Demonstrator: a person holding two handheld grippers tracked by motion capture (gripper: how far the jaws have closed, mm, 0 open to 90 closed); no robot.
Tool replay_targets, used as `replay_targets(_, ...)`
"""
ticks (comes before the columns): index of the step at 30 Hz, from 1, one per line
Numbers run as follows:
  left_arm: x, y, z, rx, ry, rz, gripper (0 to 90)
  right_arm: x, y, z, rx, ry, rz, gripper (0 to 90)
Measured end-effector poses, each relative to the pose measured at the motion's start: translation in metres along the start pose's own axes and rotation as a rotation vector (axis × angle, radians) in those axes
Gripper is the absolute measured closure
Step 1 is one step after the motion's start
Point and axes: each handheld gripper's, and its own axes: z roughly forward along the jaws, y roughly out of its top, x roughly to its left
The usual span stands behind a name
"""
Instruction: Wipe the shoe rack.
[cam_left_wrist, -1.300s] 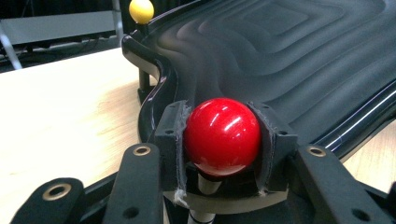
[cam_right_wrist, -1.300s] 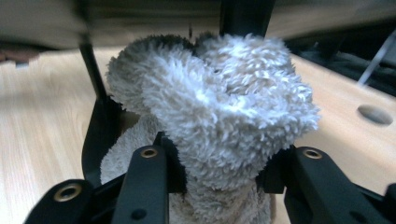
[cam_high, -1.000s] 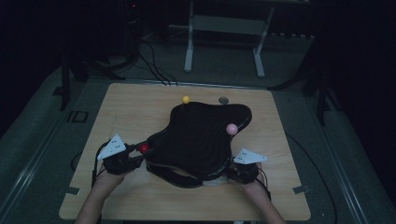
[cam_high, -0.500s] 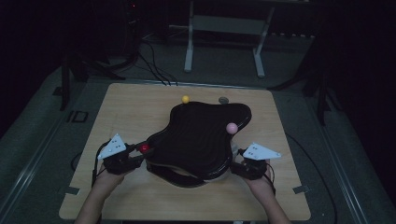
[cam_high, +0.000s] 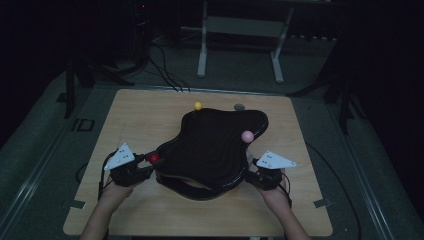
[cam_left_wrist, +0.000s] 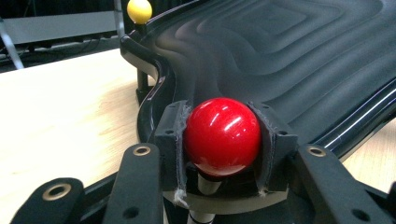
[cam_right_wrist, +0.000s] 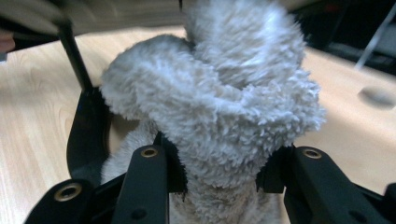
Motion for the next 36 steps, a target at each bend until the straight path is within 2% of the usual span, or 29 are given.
replay_targets(2, 0.000, 0.000, 0.000, 0.001, 0.001, 0.001, 59.7, -0.001, -0.012, 0.008, 0.046, 0.001, -0.009, 62.7)
replay_targets(5, 0.000, 0.000, 0.000, 0.000, -0.002, 0.000, 59.7, -0.002, -0.035, 0.022, 0.108, 0.019, 0.021, 62.4)
replay_targets(6, 0.000, 0.000, 0.000, 0.000, -0.001, 0.000, 59.7, -0.002, -0.039, 0.023, 0.112, 0.018, 0.022, 62.2)
replay_targets(8, 0.000, 0.000, 0.000, -0.002, -0.001, -0.003, 59.7, -0.003, -0.040, 0.023, 0.114, 0.024, 0.041, 61.2)
replay_targets(11, 0.000, 0.000, 0.000, 0.001, 0.002, 0.001, 59.7, -0.004, -0.034, 0.021, 0.129, 0.029, 0.018, 58.4)
replay_targets(15, 0.000, 0.000, 0.000, 0.001, 0.002, 0.003, 59.7, -0.004, -0.023, 0.013, 0.102, 0.018, 0.009, 55.1)
replay_targets(17, -0.001, 0.000, 0.001, 0.001, 0.005, 0.004, 59.7, -0.003, -0.015, 0.007, 0.088, 0.008, -0.015, 55.0)
replay_targets(24, -0.001, 0.001, 0.001, 0.002, 0.004, 0.007, 59.7, -0.001, 0.032, -0.026, -0.089, -0.012, -0.040, 54.7)
replay_targets(27, -0.001, 0.000, 0.001, 0.002, 0.010, 0.007, 59.7, -0.001, 0.038, -0.025, -0.097, -0.016, -0.051, 57.0)
replay_targets(31, -0.002, 0.001, 0.001, 0.009, 0.014, 0.010, 59.7, -0.003, 0.027, -0.015, -0.073, -0.020, -0.027, 62.8)
replay_targets(36, -0.002, 0.001, 0.001, 0.006, 0.014, 0.007, 59.8, -0.002, 0.011, -0.003, -0.034, -0.030, -0.024, 63.5)
